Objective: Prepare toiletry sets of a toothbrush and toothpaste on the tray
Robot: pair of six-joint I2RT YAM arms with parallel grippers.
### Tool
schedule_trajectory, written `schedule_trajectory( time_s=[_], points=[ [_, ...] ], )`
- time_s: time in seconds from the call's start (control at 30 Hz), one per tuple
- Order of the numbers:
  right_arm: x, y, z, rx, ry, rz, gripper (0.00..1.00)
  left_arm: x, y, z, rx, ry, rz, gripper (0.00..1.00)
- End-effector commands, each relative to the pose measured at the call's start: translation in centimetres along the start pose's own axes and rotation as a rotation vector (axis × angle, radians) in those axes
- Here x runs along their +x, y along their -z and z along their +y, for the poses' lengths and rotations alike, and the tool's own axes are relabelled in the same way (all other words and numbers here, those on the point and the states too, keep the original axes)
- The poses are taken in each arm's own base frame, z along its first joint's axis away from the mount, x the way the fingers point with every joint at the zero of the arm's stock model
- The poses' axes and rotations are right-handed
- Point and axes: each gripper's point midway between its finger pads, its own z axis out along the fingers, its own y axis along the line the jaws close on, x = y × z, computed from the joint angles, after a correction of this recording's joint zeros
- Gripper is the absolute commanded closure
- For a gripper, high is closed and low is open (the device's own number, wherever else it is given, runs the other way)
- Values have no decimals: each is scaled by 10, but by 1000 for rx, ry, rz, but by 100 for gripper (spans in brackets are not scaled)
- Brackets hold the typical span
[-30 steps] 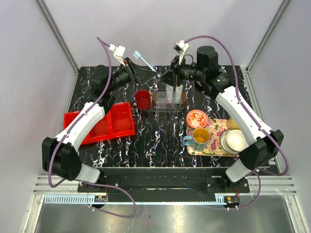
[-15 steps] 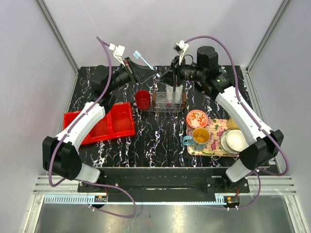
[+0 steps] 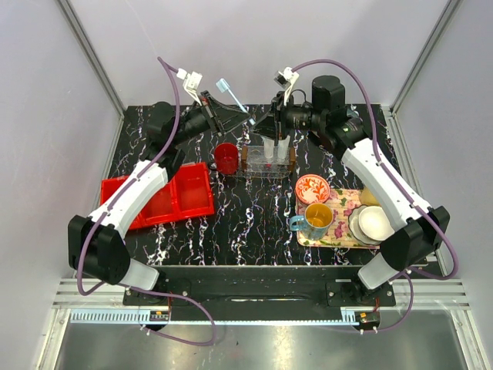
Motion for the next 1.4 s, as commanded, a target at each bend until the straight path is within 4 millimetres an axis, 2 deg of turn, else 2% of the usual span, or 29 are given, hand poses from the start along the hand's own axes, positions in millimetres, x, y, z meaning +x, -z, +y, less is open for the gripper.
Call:
schedule_trajectory(
  time_s=[0.0,0.1,0.23,0.3,0.43,0.6,1.0,1.37],
  points=[
    [-16,9,19,-22,62,-45,68,-7,-6,-16,56,-141,26,100],
    [-17,14,17,11,77,-40,50,1,-3,-8,28,-189,62,100],
    [-17,24,19,42,102,-31,40,15,4,6,-20,-250,128,100],
    [-19,27,17,61,144,-31,40,18,7,11,-31,-316,156,100],
    [-24,37,20,88,186,-29,39,37,15,21,-54,-342,248,100],
    [-29,38,20,92,210,-23,39,55,23,24,-37,-381,343,100],
    [-11,20,14,58,202,36,40,89,23,4,68,-428,480,100],
    [4,10,16,36,202,68,42,94,16,-3,95,-429,497,100]
  ],
)
